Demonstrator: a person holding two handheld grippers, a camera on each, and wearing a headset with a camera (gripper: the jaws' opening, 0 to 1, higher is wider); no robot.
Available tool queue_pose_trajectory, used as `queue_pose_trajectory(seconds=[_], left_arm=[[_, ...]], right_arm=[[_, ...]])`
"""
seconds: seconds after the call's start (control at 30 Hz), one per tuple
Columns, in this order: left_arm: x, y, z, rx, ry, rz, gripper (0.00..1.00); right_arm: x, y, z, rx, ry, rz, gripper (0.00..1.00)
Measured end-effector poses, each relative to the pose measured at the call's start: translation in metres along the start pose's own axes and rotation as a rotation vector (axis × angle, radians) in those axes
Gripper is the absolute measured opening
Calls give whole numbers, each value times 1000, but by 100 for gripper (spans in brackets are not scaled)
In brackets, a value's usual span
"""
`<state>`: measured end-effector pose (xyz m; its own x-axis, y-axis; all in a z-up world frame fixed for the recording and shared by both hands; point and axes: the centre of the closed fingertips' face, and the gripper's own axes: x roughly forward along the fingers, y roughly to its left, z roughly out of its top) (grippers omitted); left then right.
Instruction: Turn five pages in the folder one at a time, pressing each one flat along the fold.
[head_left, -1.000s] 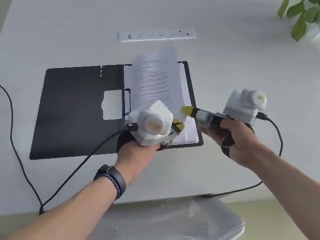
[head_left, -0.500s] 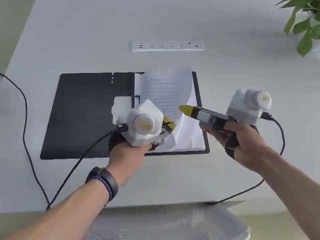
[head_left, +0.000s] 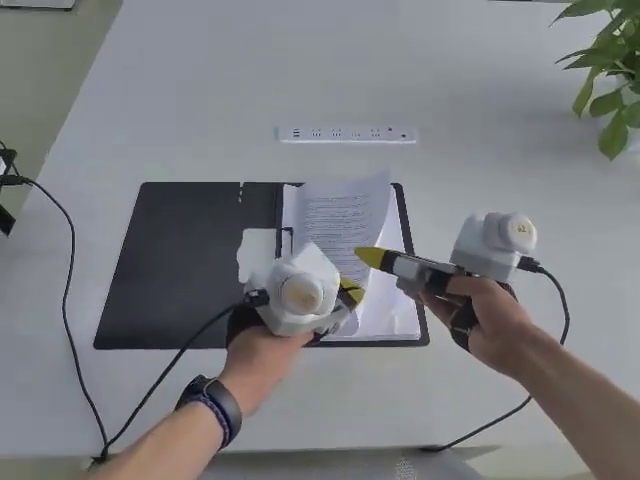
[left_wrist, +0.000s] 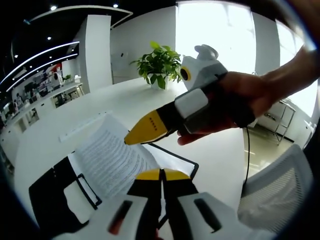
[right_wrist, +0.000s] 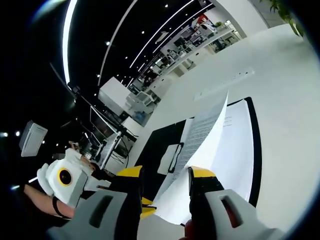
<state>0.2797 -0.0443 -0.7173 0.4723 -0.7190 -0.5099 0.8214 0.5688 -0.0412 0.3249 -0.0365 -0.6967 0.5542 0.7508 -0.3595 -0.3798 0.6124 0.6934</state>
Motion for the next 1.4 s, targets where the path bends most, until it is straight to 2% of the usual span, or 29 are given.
queue_pose_trajectory(seconds=[0.07,0.13,0.23,0.3,0.4,0.57,0.7,0.8,0.9,1.03,1.17,1.4], left_arm=[[1,-1,-1,9,5,0,0],[2,-4,0,9,1,-3,0],[4,-8,-1,10,-2,-6,0],[6,-12,-3,18,4,-11,0],[9,-17,-5,33,13,-20,0],[12,-21,-8,38,22,-23,0],[15,-26,-10,50,31,-33,0],[15,-28,-11,49,35,-39,0],[15,-29,-11,45,33,-41,0],[13,-29,-9,38,30,-48,0],[3,-27,-10,31,30,-51,10],[-23,-9,-7,-6,-2,-14,20]], right_arm=[[1,0,0,-3,8,-5,34],[0,-4,-1,-41,33,-41,32],[0,-6,0,-24,33,-50,30],[-1,-10,-1,-29,36,-73,27],[-2,-21,-8,-31,64,-125,24],[-8,-32,-19,-16,84,-162,26],[-11,-41,-24,-3,93,-190,18],[-12,-45,-26,-5,99,-207,5],[-12,-44,-25,13,90,-197,0],[-10,-41,-25,42,77,-185,0],[-9,-35,-16,75,37,-157,0],[-3,-13,-1,89,-6,-98,0]])
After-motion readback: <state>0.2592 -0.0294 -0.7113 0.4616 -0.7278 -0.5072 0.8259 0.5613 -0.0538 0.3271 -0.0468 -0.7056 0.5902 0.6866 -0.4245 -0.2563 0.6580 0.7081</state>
